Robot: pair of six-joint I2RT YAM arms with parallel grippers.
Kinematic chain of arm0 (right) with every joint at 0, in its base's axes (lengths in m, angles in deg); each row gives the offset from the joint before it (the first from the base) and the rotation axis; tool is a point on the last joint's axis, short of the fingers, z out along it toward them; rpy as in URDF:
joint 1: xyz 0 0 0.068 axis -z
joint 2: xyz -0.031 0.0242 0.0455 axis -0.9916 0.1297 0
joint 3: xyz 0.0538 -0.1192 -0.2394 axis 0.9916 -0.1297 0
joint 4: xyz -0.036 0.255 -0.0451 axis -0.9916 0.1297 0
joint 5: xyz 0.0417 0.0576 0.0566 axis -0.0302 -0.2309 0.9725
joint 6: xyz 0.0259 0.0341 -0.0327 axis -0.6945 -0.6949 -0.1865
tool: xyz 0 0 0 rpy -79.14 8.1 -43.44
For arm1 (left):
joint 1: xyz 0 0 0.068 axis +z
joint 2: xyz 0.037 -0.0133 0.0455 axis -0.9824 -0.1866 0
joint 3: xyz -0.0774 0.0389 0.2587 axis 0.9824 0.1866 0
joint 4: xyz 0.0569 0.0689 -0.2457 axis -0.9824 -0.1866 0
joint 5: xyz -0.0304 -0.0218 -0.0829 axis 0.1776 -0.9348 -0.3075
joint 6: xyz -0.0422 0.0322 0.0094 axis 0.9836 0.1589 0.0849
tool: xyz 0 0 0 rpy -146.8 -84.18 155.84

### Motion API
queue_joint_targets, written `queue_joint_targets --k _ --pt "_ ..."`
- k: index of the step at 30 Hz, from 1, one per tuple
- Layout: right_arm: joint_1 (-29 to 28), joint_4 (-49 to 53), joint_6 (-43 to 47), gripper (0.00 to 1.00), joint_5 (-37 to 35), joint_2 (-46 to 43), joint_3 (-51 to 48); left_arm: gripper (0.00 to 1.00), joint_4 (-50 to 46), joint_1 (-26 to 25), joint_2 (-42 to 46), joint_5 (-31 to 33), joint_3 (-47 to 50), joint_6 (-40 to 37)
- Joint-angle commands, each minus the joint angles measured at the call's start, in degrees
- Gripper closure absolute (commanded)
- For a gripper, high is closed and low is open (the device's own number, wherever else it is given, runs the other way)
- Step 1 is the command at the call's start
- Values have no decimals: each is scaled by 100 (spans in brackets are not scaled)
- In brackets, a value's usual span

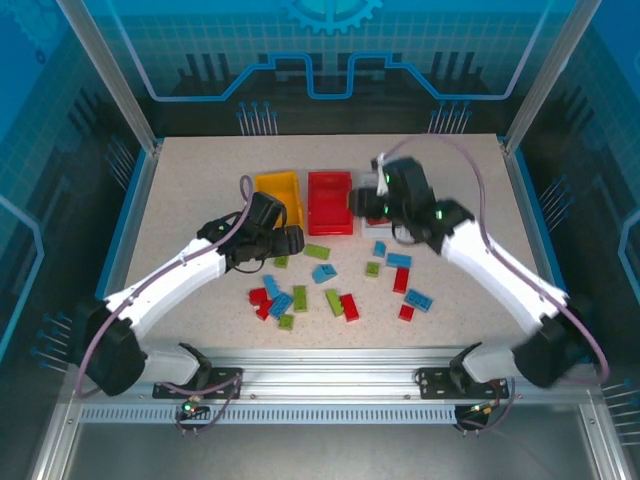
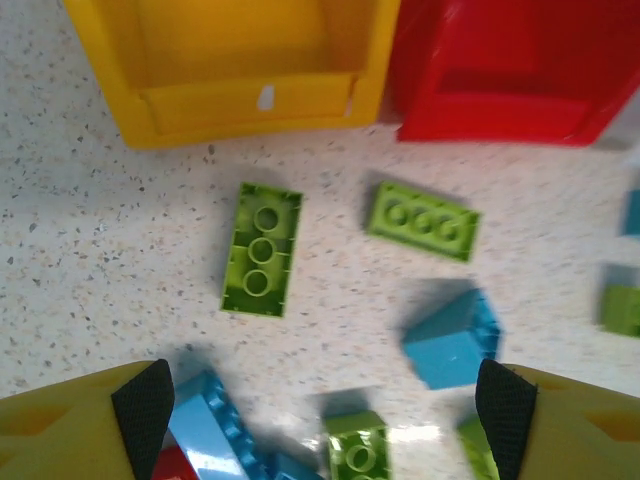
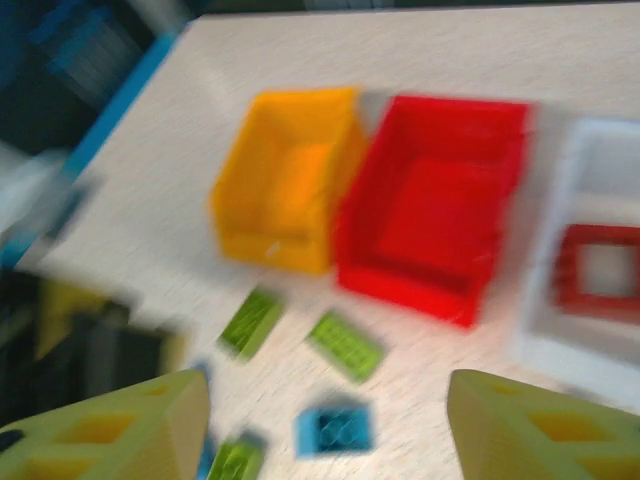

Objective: Sort the legos into containers by color

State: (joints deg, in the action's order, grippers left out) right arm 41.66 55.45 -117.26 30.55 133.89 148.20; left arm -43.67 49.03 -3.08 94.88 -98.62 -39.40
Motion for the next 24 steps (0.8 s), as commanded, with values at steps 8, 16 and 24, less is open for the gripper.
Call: queue_joint_targets --k 8,16,24 --pt "-1052 -969 -1100 27 -22 -1153 -2105 15 533 406 -1469 -77 -66 -1083" --pt "-1062 -513 -1055 28 -261 -1321 -2012 26 846 423 -2080 -356 -216 -1211" --pt "-1062 -487 -1110 29 -307 -1215 -1940 63 935 403 -2245 -279 -256 -1229"
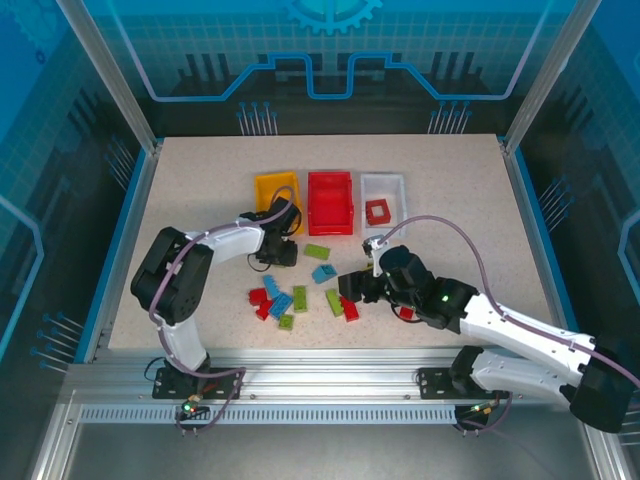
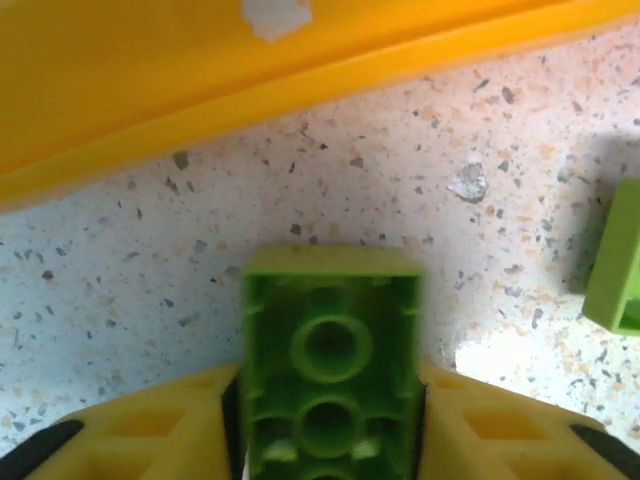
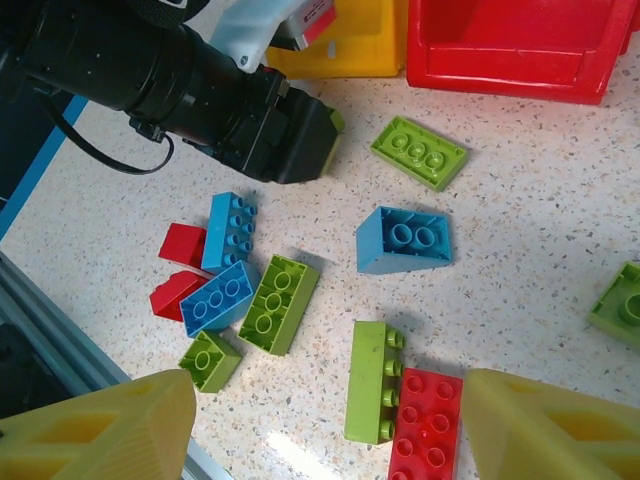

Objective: Sort the legos into containers by color

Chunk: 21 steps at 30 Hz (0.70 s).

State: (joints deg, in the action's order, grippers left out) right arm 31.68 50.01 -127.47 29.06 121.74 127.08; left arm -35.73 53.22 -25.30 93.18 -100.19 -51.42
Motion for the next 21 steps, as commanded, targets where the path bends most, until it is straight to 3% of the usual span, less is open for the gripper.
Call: queue_joint_targets --k 1,4,8,12,21 --pt "-57 86 -101 29 -203 -19 186 67 173 -37 75 -117 -38 -14" --pt "-4 214 -102 30 -326 -103 235 73 -9 -168 477 -70 23 92" --pt "137 272 -137 30 -461 -292 261 74 -464 -411 1208 -38 24 401" --pt "335 127 -190 31 -429 -301 258 74 -948 -261 1528 -3 -433 564" --pt "473 -930 156 30 -116 243 594 74 -997 685 38 -485 -2287 444"
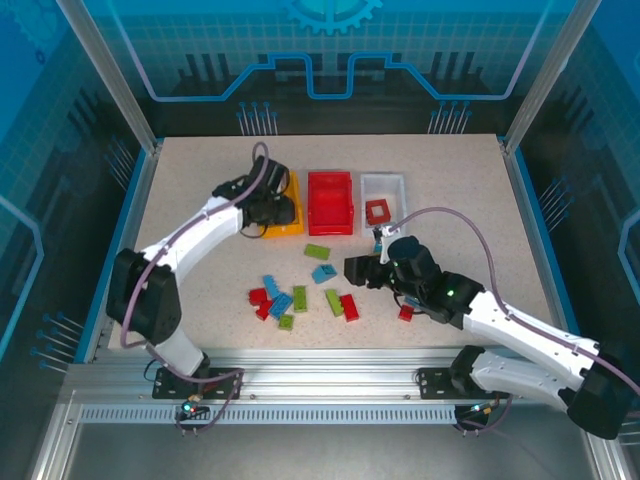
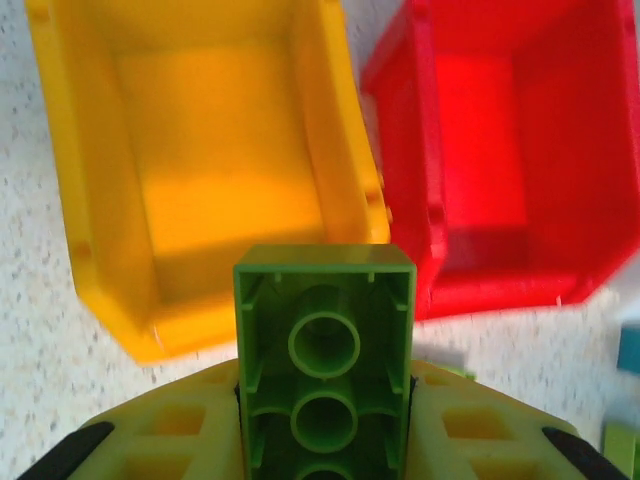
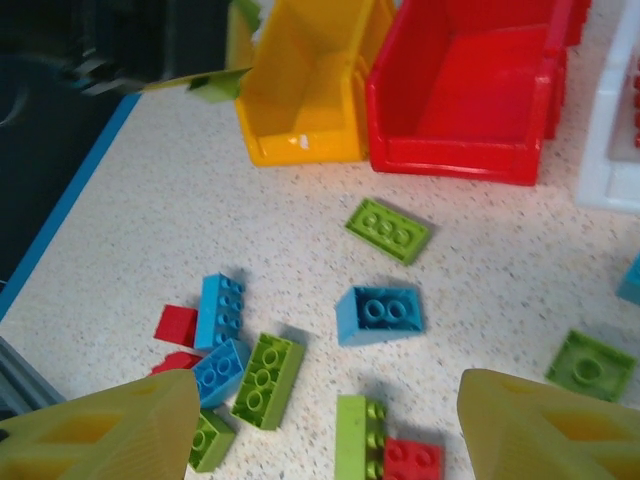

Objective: Sort the legos into containers by color

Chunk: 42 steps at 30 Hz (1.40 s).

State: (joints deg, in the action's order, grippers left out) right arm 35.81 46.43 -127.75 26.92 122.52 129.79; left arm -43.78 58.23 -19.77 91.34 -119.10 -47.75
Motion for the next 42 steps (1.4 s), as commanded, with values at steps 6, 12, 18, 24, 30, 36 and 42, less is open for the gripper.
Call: queue_joint_targets --k 6,12,18,24,30,36,42 --pt "4 -728 444 31 96 907 924 74 -124 642 -1552 -552 -1298 160" --pt "-91 -673 489 31 99 1303 1309 67 -79 808 -2264 -901 -1886 220" --pt "-107 -65 478 31 -288 1368 1351 37 -32 819 -2074 -964 -1774 364" --pt "-1 963 180 32 -1420 983 1097 36 78 810 -1265 -1077 -1250 521" --pt "835 2362 -212 34 -1503 1323 1276 36 512 570 -13 -1292 -248 844" --pt "1247 2807 -264 35 -1281 2667 2136 31 1377 -445 1602 -1005 1381 944" --pt "1264 3247 -503 35 -1426 3976 3104 28 2307 -1266 3221 -731 3173 1523"
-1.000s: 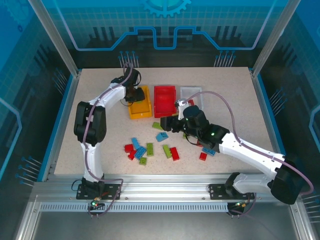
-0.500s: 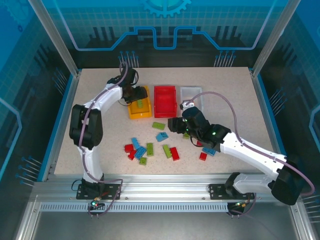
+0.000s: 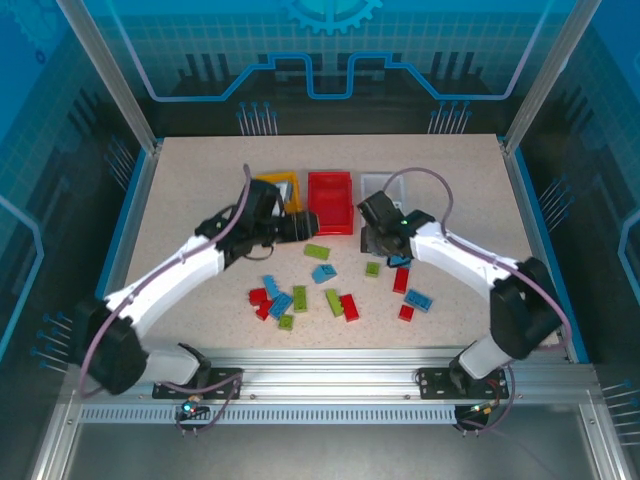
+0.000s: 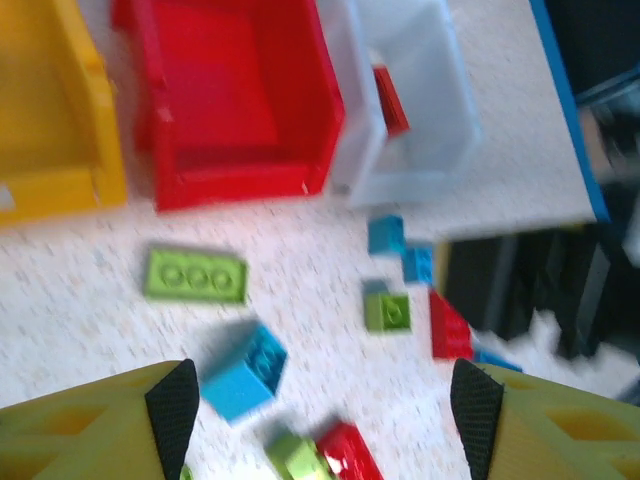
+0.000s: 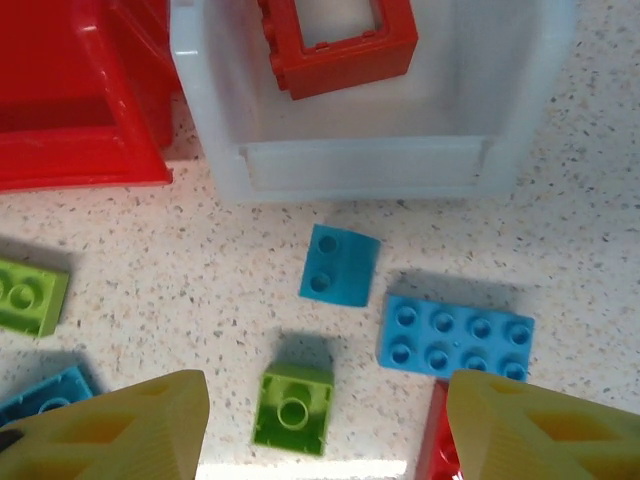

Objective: Sort the legos into containers by color

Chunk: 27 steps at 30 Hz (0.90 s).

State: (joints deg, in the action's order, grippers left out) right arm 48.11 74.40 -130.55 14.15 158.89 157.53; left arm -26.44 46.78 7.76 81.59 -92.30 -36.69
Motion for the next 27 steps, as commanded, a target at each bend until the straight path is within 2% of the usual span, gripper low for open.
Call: queue_joint_targets --k 1,4,9,27 --pt "42 542 -277 35 -181 506 443 27 622 -201 673 268 698 519" --pt "76 679 -432 35 -208 869 606 27 469 -295 1123 341 982 629" --pt "126 318 -418 36 -150 1159 534 27 113 -300 1459 408 958 510" --pt "402 -141 -172 53 9 1952 637 27 83 -333 1525 250 724 411"
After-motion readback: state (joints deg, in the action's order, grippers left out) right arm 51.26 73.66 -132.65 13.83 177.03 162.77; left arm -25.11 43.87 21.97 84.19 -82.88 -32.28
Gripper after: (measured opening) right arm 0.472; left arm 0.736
